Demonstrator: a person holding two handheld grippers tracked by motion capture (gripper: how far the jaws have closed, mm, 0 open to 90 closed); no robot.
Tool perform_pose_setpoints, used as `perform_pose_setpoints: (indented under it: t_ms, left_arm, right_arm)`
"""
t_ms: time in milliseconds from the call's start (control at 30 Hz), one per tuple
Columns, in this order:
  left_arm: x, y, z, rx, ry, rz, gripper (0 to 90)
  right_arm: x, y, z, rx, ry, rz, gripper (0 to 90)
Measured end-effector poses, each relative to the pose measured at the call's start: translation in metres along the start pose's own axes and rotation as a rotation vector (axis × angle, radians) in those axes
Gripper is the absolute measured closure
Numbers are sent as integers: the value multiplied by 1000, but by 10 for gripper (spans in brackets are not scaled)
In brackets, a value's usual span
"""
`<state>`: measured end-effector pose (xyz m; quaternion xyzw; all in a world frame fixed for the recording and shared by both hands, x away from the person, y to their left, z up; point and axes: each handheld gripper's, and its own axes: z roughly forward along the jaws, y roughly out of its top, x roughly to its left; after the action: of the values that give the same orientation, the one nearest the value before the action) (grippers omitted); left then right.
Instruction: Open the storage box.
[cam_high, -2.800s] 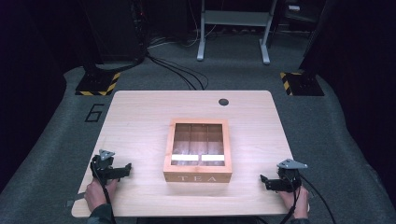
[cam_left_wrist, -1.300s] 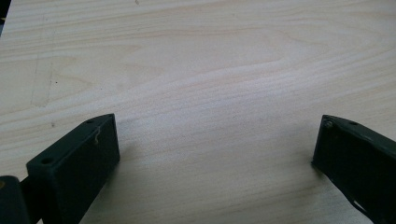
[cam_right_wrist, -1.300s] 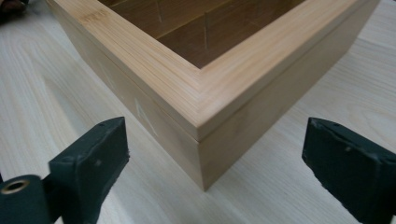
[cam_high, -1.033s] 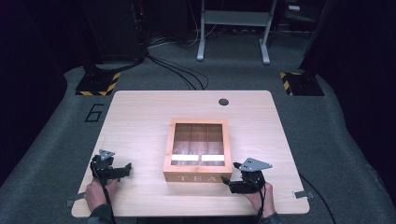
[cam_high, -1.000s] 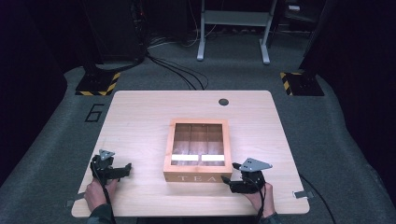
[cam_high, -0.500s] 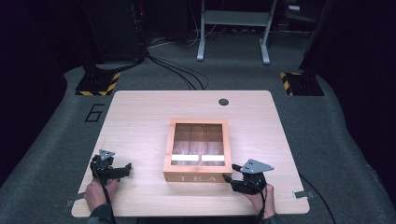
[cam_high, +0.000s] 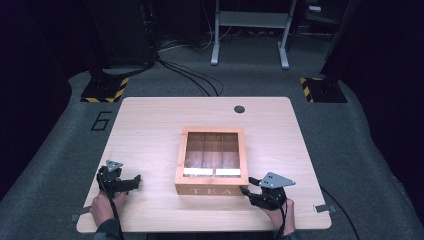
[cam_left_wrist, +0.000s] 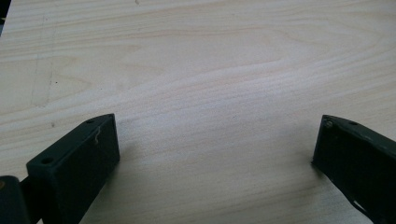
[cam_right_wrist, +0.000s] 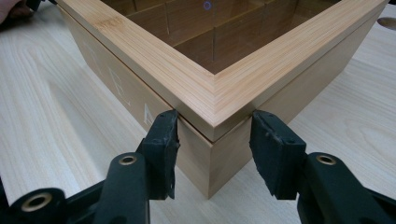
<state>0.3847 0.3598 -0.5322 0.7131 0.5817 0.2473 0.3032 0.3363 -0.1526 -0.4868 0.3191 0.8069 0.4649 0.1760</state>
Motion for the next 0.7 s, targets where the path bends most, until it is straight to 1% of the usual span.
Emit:
perform_pose_setpoints:
  t_ms: [133,300,433,633,667,700]
  left_arm:
    - [0,0,0,0,0,0,2]
    - [0,0,0,1,0,0,2]
    - [0,0,0,-2,0,-1,2]
    - [0,0,0,0,0,0,2]
    - [0,0,0,-1,0,0,2]
    - [0,0,0,-1,0,0,2]
  right_arm:
    - [-1,0,-2,-17,5,9,556]
    - [-1,0,-2,-22,10,9,560]
    - [-3,1,-3,-40,22,8,577]
    - [-4,2,-4,-58,17,11,591]
    - [-4,3,-5,-69,19,10,598]
    - [-3,3,-5,-75,11,12,604]
